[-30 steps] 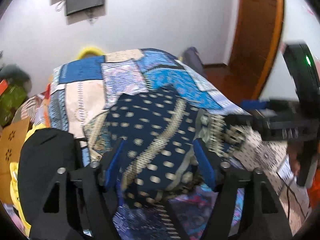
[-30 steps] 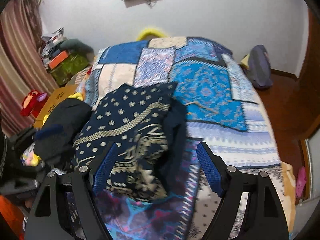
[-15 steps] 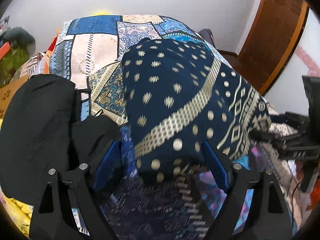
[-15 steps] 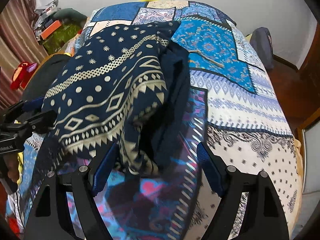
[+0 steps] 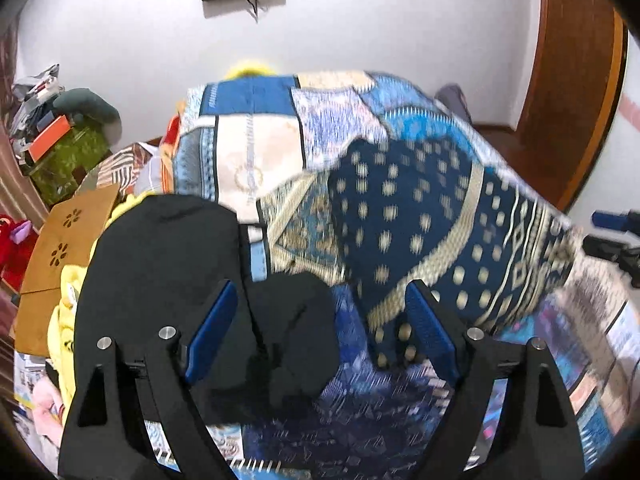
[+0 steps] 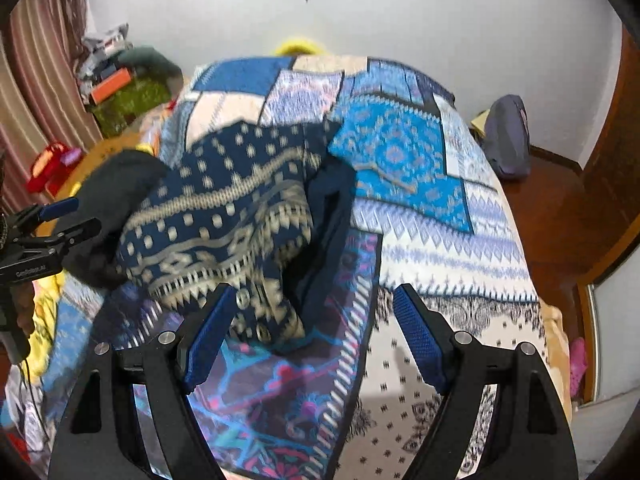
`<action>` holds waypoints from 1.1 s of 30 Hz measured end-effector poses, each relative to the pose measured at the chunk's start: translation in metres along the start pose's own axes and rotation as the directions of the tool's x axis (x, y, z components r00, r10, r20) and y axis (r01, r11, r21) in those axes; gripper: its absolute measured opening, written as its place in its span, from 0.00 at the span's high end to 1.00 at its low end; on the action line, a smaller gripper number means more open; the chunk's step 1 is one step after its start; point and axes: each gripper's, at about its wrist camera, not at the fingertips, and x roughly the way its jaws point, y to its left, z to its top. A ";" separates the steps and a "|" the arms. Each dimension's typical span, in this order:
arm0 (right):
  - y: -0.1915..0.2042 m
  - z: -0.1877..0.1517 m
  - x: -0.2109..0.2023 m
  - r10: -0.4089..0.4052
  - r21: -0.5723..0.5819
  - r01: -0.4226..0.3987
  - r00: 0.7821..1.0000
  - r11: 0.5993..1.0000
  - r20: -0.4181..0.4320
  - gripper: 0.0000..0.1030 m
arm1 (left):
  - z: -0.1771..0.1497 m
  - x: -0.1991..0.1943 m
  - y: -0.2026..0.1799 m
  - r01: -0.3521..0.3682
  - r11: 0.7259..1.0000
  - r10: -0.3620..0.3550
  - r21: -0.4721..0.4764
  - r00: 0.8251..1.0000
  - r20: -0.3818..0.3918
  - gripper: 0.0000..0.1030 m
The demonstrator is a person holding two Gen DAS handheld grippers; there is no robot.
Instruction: Fold large clothes
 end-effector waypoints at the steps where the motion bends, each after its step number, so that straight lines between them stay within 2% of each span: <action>1: 0.000 0.005 0.003 -0.003 0.000 0.003 1.000 1.000 0.004 0.24 | 0.006 0.000 0.002 0.017 1.000 -0.017 -0.014 1.000 0.007 0.17; 4: -0.001 0.015 0.013 0.021 0.015 -0.021 1.000 1.000 0.001 0.24 | 0.020 0.007 0.004 0.084 0.995 -0.085 -0.057 0.996 0.001 0.17; 7: -0.006 0.022 0.032 0.099 0.069 -0.097 0.995 0.993 -0.025 0.24 | 0.029 0.026 0.003 0.192 0.975 -0.199 -0.112 0.979 -0.048 0.16; 9: -0.011 0.024 0.048 0.148 0.116 -0.140 0.987 0.983 -0.058 0.24 | 0.032 0.050 -0.001 0.265 0.952 -0.282 -0.151 0.954 -0.105 0.17; 12: -0.017 0.021 0.073 0.218 0.181 -0.196 0.969 0.964 -0.113 0.24 | 0.029 0.081 -0.007 0.306 0.933 -0.340 -0.191 0.923 -0.181 0.16; 14: -0.020 0.018 0.089 0.257 0.211 -0.224 0.955 0.951 -0.146 0.24 | 0.027 0.098 -0.004 0.362 0.896 -0.414 -0.256 0.890 -0.193 0.16; 16: -0.025 0.014 0.105 0.308 0.244 -0.263 0.936 0.933 -0.172 0.24 | 0.026 0.110 0.001 0.401 0.857 -0.475 -0.325 0.858 -0.196 0.15; 18: -0.032 0.011 0.118 0.400 0.310 -0.334 0.899 0.890 -0.180 0.23 | 0.025 0.124 0.006 0.415 0.823 -0.515 -0.388 0.834 -0.199 0.11; 20: -0.037 0.011 0.130 0.467 0.365 -0.380 0.864 0.850 -0.187 0.20 | 0.024 0.138 0.009 0.440 0.779 -0.567 -0.446 0.799 -0.201 0.09; 22: -0.037 0.011 0.140 0.505 0.390 -0.406 0.842 0.826 -0.192 0.20 | 0.023 0.151 0.010 0.452 0.746 -0.602 -0.490 0.772 -0.204 0.07; 23: -0.036 0.012 0.145 0.523 0.401 -0.420 0.830 0.814 -0.195 0.20 | 0.023 0.155 0.010 0.456 0.735 -0.612 -0.502 0.764 -0.204 0.07; 25: -0.033 0.013 0.152 0.544 0.409 -0.438 0.817 0.801 -0.191 0.20 | 0.027 0.162 0.009 0.460 0.725 -0.622 -0.513 0.757 -0.200 0.07; 31: -0.028 0.020 0.159 0.588 0.440 -0.475 0.792 0.762 -0.163 0.20 | 0.031 0.167 0.007 0.462 0.726 -0.623 -0.510 0.756 -0.201 0.07; 33: -0.029 0.021 0.161 0.611 0.470 -0.487 0.776 0.736 -0.153 0.27 | 0.030 0.168 0.009 0.463 0.721 -0.625 -0.515 0.755 -0.197 0.10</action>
